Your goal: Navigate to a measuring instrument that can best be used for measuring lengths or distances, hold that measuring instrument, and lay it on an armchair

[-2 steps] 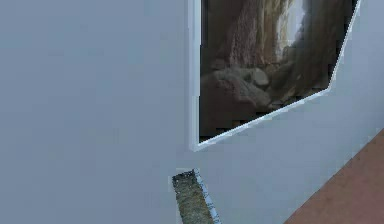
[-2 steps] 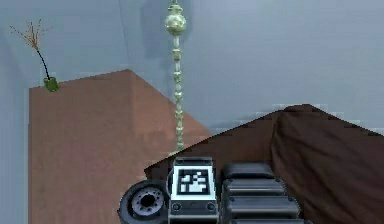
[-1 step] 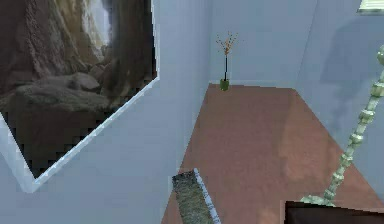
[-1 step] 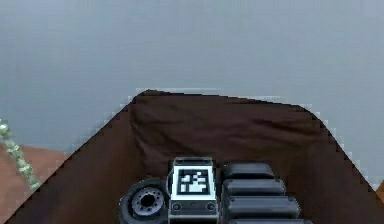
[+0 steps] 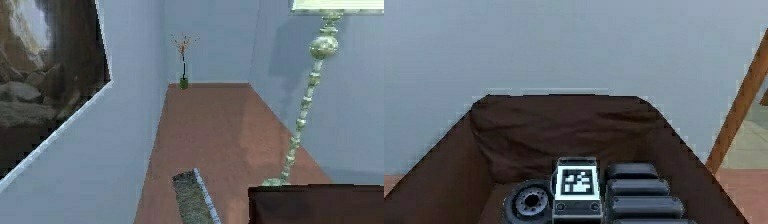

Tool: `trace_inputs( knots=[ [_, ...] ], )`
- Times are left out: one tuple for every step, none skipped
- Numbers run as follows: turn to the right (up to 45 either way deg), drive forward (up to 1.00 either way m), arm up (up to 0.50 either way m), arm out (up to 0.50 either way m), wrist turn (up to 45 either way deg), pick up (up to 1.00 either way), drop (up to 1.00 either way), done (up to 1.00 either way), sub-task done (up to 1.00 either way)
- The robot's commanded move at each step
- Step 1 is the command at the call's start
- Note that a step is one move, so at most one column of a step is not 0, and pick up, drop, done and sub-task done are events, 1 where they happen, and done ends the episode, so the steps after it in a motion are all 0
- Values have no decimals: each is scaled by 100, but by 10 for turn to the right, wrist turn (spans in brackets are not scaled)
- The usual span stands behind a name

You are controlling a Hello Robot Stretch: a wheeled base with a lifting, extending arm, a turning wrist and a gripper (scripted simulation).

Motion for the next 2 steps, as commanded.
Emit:
trace_inputs(
  knots=[
    [450, 0, 0, 0, 0, 0, 0, 0, 0],
    [450, 0, 0, 0, 0, 0, 0, 0, 0]
  ],
)
